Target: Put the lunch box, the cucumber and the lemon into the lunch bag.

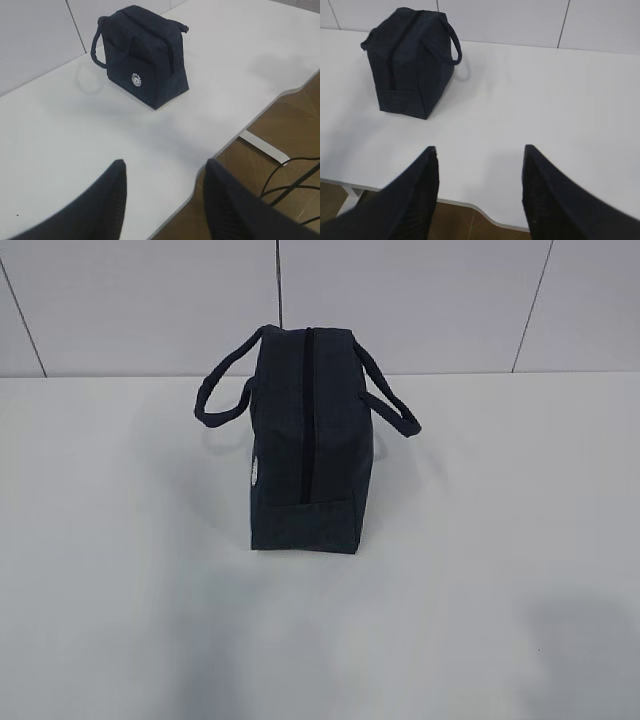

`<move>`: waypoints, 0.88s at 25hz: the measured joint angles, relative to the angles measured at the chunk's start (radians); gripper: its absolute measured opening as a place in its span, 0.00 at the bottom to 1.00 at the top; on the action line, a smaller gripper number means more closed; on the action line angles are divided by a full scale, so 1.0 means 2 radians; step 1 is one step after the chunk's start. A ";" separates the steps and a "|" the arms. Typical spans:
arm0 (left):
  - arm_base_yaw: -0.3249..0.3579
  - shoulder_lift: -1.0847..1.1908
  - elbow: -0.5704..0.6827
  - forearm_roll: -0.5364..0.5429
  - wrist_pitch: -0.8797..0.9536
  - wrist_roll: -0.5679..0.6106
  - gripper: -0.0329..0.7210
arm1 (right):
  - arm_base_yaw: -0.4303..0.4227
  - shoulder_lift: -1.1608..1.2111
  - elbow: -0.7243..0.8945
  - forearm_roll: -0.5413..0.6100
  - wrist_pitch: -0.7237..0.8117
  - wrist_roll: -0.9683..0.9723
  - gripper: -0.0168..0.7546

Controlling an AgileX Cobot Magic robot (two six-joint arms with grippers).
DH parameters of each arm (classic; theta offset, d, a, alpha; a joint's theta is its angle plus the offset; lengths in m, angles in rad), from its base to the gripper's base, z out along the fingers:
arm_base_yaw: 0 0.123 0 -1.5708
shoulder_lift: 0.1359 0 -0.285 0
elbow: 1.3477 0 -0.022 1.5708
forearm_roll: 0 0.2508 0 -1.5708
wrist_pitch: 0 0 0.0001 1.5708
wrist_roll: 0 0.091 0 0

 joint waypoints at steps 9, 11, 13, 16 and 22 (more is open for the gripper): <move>0.000 -0.067 0.104 0.028 0.001 -0.032 0.52 | 0.000 -0.030 0.087 -0.042 0.001 0.016 0.55; 0.000 -0.076 0.122 0.039 0.001 -0.037 0.52 | 0.000 -0.030 0.103 -0.047 0.001 0.016 0.55; 0.000 -0.078 0.137 0.047 0.001 -0.041 0.52 | 0.000 -0.030 0.121 -0.051 0.001 0.016 0.55; 0.000 -0.078 0.159 0.071 0.001 -0.060 0.52 | 0.000 -0.030 0.140 -0.059 0.001 0.016 0.55; 0.000 -0.078 0.182 0.078 -0.002 -0.067 0.51 | 0.000 -0.030 0.142 -0.061 0.001 0.016 0.55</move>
